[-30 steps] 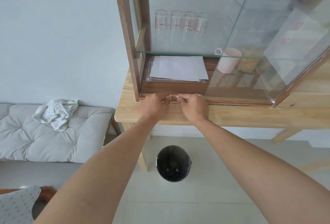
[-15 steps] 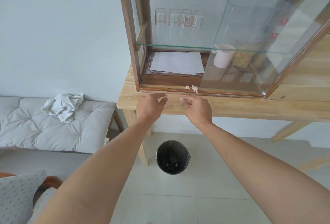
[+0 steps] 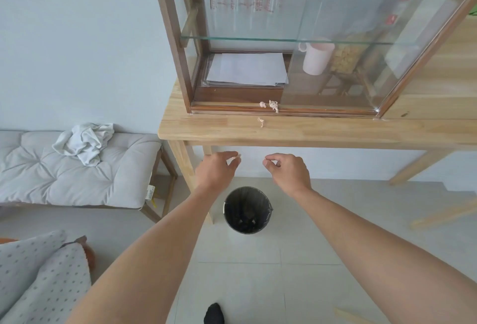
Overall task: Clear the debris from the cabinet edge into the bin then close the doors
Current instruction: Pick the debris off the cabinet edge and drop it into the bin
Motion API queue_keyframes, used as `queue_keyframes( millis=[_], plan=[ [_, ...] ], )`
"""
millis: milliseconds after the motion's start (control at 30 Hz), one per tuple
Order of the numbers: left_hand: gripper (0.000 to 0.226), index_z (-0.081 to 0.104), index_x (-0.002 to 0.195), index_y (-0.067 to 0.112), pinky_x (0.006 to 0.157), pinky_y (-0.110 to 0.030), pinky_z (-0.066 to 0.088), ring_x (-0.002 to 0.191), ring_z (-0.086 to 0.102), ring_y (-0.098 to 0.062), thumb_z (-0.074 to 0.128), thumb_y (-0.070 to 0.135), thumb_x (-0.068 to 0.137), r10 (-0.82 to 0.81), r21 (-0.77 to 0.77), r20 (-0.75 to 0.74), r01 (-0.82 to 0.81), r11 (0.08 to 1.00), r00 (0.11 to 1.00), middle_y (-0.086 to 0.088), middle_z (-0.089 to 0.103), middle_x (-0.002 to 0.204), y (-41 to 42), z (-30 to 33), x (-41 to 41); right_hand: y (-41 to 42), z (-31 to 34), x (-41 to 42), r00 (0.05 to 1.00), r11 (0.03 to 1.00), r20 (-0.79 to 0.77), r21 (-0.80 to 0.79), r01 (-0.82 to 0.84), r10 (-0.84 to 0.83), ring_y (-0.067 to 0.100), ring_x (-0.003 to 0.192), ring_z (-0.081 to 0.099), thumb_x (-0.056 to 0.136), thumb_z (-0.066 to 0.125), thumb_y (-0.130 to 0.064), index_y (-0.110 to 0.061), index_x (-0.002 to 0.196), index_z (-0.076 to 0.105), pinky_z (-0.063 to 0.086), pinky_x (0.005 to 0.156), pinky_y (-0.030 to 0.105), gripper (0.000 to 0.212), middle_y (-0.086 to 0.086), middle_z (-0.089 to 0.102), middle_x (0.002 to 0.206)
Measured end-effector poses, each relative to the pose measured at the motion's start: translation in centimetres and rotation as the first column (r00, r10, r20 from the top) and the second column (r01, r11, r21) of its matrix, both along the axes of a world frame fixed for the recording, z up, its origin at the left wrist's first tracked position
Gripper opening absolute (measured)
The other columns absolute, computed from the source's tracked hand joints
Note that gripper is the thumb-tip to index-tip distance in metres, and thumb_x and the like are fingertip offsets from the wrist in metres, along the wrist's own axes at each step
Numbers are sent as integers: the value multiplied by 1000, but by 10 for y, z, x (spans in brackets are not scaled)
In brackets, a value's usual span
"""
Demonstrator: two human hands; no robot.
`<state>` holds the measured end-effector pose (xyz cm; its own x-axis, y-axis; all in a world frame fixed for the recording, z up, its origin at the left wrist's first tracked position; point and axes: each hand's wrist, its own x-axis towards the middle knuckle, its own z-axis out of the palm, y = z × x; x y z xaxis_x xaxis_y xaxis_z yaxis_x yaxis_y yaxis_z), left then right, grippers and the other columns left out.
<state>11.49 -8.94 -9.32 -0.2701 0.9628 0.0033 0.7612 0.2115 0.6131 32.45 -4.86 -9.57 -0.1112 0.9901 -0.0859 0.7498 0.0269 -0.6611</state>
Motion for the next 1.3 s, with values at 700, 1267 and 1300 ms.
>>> queue_keyframes(
  millis=[700,1267,1300],
  plan=[
    [48,61,141,44,90,-43,56,112,69,-27,63,57,95,-138,-347,-16,124,930,990,1,78,110,47,-144,-11,6,-136,-14,987,971,113,-195,139,-119,25,104,74,99,64,-47,-31,134,71,58,89,38,40,0,82,104],
    [48,60,145,39,85,-44,61,97,72,-24,60,55,100,-88,-175,-56,77,982,995,0,78,101,3,-34,-6,-7,-49,-8,1000,999,-4,-17,31,-31,16,82,65,101,64,-48,-29,133,72,47,76,30,38,-20,60,74],
    [48,59,145,39,83,-43,62,95,72,-24,60,55,100,-85,-162,-62,74,984,994,0,78,101,2,-26,-5,-7,-42,-7,999,1000,-14,0,29,-29,15,82,64,101,64,-48,-29,133,72,46,77,30,38,-20,59,76]
  ],
)
